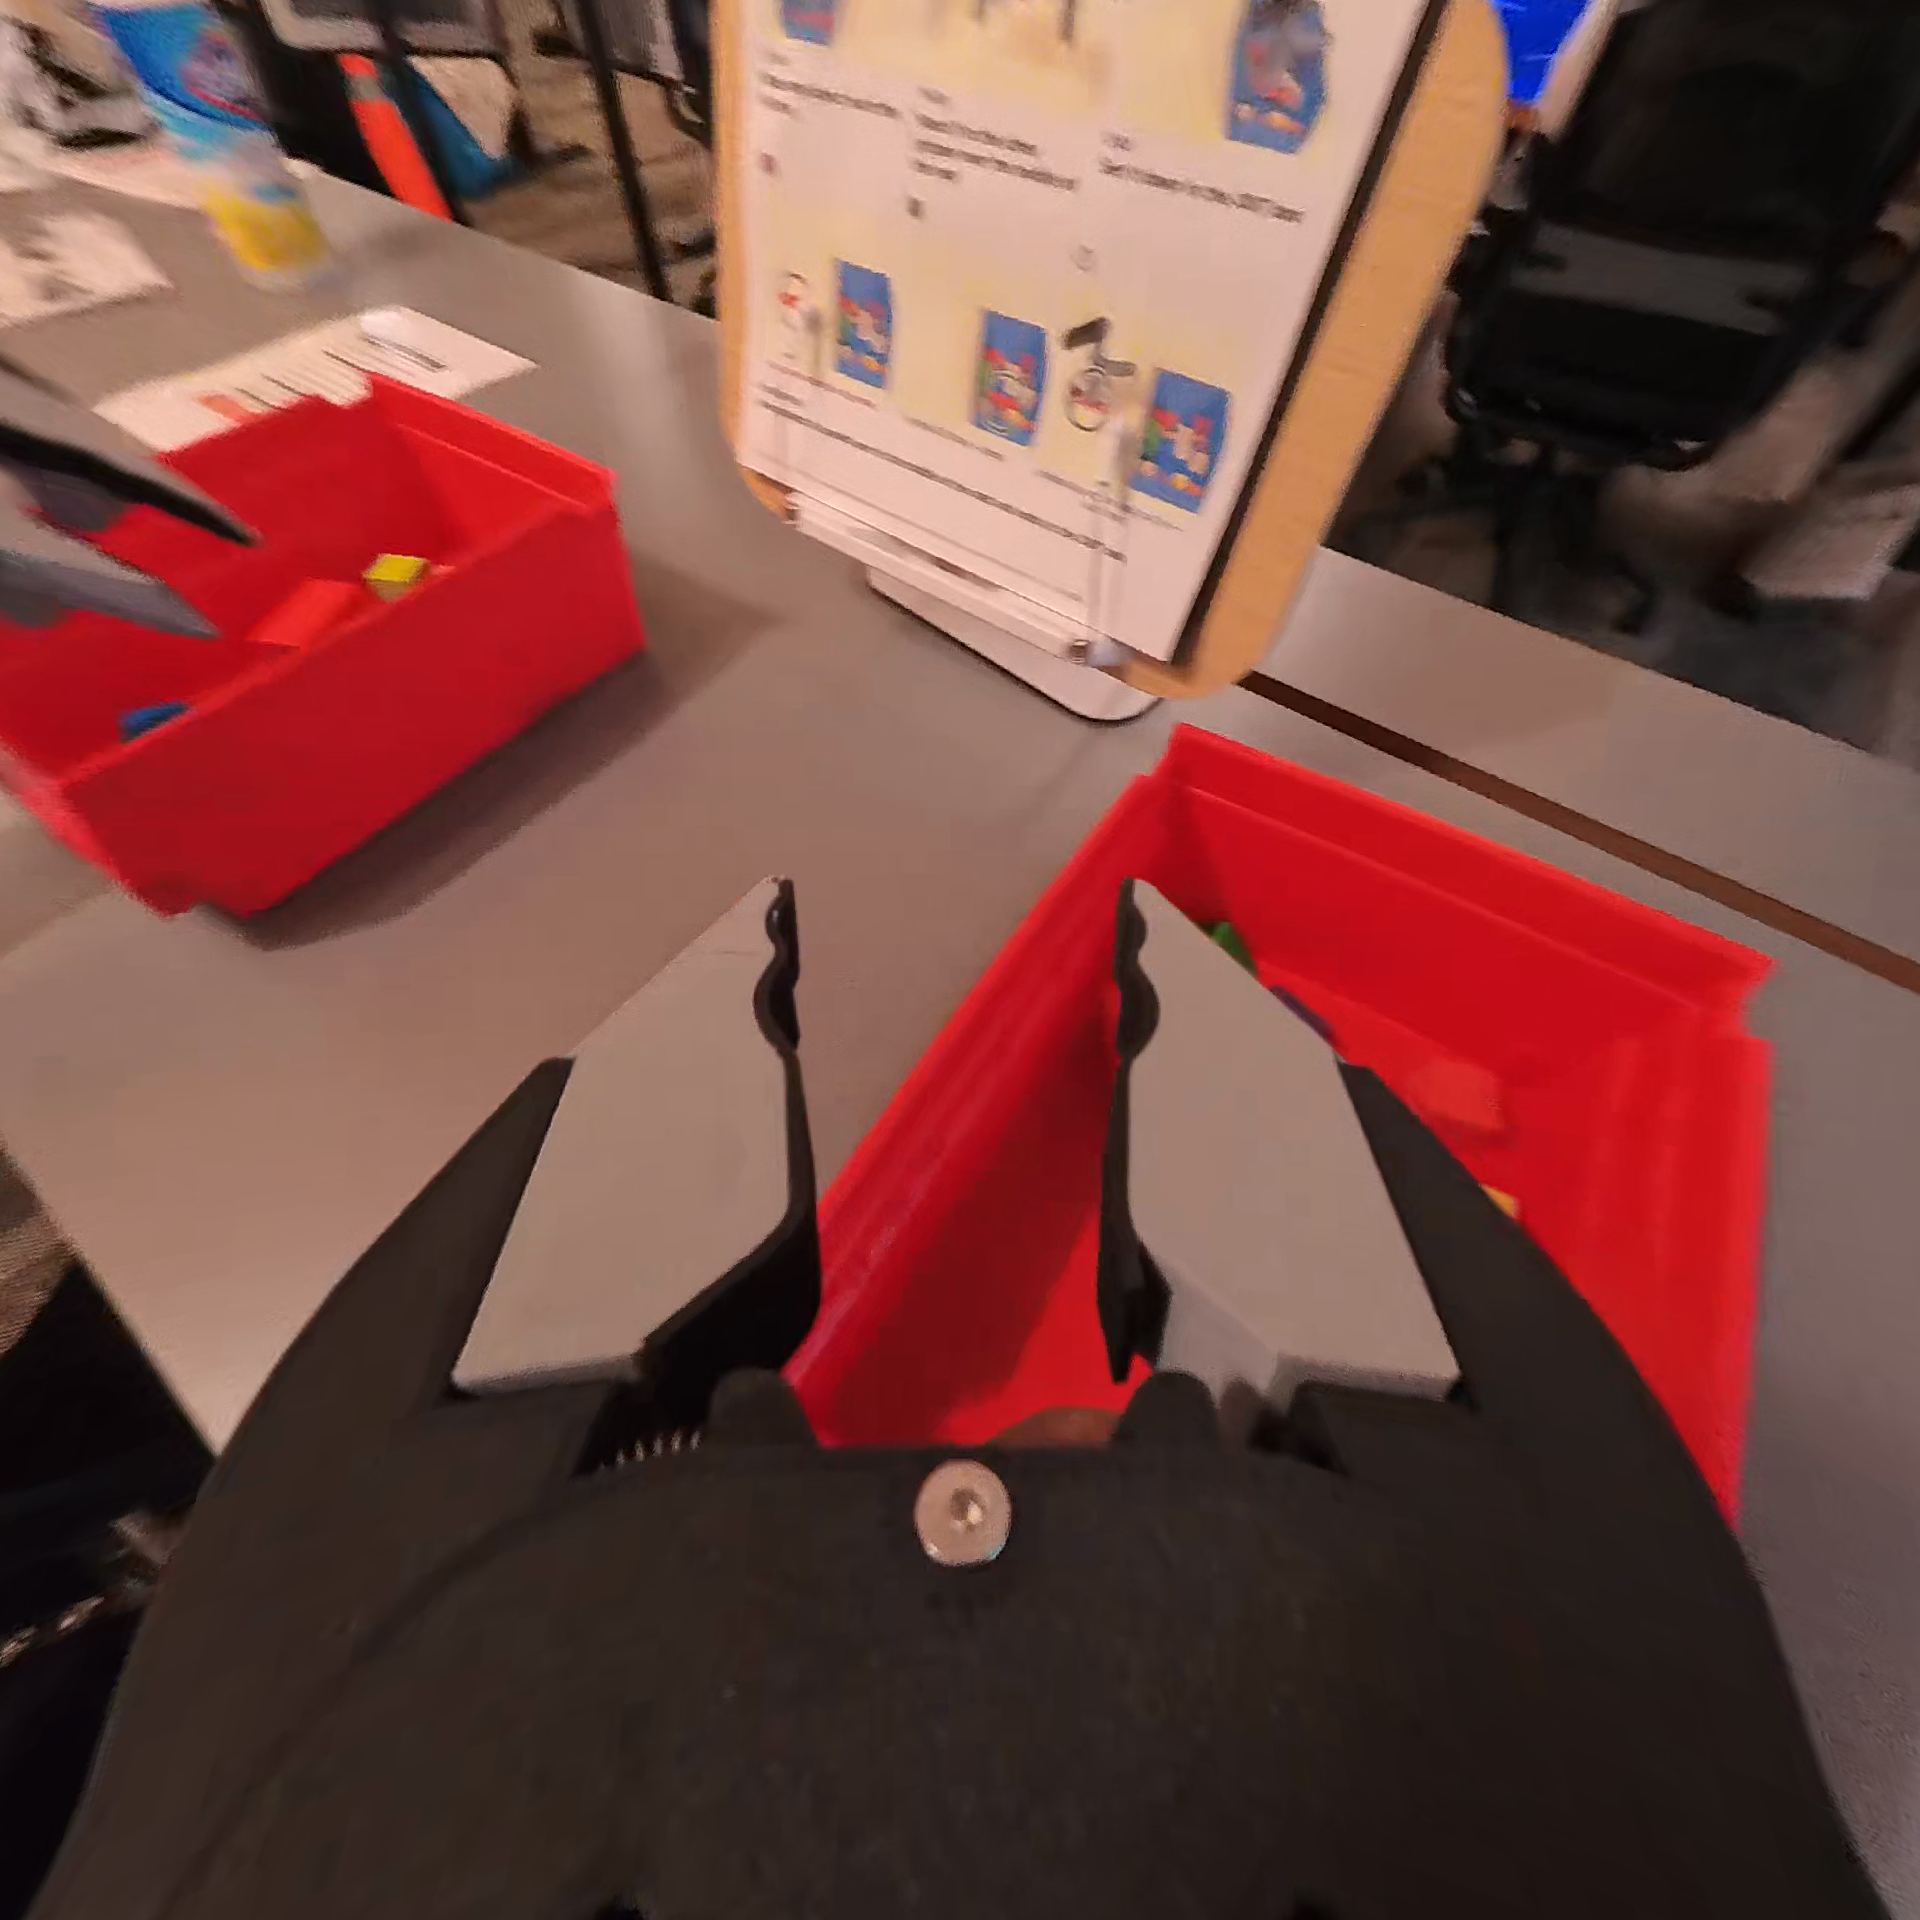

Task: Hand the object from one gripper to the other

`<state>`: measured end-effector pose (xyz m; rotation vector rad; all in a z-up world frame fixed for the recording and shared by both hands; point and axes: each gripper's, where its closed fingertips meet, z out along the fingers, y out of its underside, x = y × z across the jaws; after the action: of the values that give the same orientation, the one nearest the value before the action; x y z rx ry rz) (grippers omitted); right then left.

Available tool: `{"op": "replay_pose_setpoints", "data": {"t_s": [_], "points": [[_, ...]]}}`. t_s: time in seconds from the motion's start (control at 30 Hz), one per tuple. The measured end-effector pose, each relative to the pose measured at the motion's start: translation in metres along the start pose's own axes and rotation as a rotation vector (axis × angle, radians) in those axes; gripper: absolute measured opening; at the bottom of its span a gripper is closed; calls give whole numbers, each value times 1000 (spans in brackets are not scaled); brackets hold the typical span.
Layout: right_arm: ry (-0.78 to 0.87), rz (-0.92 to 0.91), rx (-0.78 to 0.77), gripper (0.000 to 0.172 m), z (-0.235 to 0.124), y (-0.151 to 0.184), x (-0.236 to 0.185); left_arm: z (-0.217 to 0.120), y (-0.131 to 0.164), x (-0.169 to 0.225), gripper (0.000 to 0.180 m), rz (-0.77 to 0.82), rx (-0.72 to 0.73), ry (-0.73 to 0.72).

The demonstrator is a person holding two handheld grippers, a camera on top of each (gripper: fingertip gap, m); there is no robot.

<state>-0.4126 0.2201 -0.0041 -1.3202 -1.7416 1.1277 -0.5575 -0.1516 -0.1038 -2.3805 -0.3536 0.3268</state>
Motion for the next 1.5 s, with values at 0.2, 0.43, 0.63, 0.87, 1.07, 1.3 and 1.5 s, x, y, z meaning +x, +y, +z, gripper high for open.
{"op": "replay_pose_setpoints", "data": {"t_s": [0.2,0.43,0.63,0.87,1.07,1.3,1.5], "points": [[-43,40,5,59,-8,13,-4,42,4,-31,52,356,-271,97],[-32,49,7,59,-19,20,3,92,42,-55,45,518,-539,145],[-52,48,29,58,-24,18,4,102,52,-61,39,464,-616,229],[-91,56,31,58,-25,24,-2,99,56,-56,29,356,-586,285],[-149,15,35,57,-30,23,-22,81,61,-51,29,398,-497,198],[-360,-27,55,58,-23,17,-79,10,-33,-24,28,242,89,67],[-612,-84,124,60,-12,2,-160,-43,-121,84,28,-182,613,313]]}}
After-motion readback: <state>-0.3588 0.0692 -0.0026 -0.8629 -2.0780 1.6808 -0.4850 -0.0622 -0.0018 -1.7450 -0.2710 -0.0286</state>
